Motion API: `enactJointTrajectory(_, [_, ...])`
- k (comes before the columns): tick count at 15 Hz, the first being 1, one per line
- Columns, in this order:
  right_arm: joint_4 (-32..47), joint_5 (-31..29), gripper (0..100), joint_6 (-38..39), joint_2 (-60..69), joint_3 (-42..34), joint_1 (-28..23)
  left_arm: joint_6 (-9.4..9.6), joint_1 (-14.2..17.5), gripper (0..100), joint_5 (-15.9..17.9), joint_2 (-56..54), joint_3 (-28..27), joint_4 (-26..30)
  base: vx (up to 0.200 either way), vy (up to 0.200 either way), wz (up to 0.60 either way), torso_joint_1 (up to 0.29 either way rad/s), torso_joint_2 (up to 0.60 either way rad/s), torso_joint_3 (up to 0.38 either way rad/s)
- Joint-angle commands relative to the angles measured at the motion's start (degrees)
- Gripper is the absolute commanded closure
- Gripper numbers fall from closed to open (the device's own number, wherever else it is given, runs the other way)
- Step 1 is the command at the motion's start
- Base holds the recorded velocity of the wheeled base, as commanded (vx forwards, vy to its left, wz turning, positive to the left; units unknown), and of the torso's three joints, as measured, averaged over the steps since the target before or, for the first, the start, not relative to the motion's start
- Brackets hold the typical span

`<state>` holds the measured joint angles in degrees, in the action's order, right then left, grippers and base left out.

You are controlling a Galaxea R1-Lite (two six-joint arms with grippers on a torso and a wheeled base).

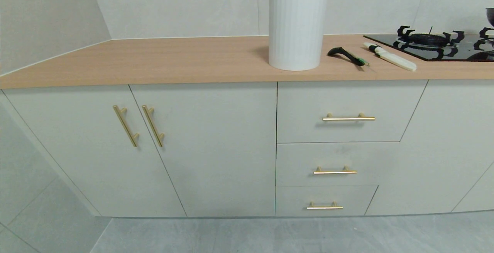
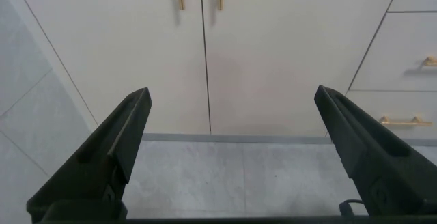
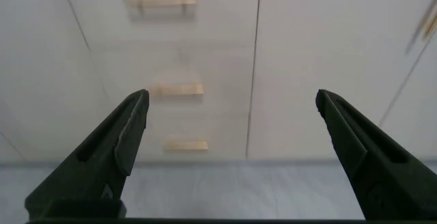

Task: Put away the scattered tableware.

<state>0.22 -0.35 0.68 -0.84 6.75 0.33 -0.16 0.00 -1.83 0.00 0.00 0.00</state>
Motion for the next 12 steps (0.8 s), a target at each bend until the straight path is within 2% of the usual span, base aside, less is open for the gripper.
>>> enactJointTrajectory(1, [1.98, 2.55, 0, 0.64, -8.74, 6.61, 2.31, -0.02, 0.0, 0, -0.02, 0.0, 0.0, 0.0, 0.0, 0.0, 0.0, 0.0, 0.0, 0.0])
enactJointTrajectory(3, [1.8, 5.98, 0, 0.72, -18.93, 8.01, 4.5, -0.02, 0.0, 0, -0.02, 0.0, 0.0, 0.0, 0.0, 0.0, 0.0, 0.0, 0.0, 0.0])
enactJointTrajectory(5, [-0.04, 6.24, 0, 0.64, -26.76, 10.12, 5.12, -0.02, 0.0, 0, -0.02, 0.0, 0.0, 0.0, 0.0, 0.0, 0.0, 0.0, 0.0, 0.0])
enactJointTrajectory(7, [-3.91, 6.33, 0, 0.64, -40.56, 13.64, 5.91, -0.02, 0.0, 0, -0.02, 0.0, 0.0, 0.0, 0.0, 0.0, 0.0, 0.0, 0.0, 0.0])
enactJointTrajectory(12, [-7.16, 6.24, 0, 0.55, -63.93, 21.2, 8.81, -0.02, 0.0, 0, -0.02, 0.0, 0.0, 0.0, 0.0, 0.0, 0.0, 0.0, 0.0, 0.0])
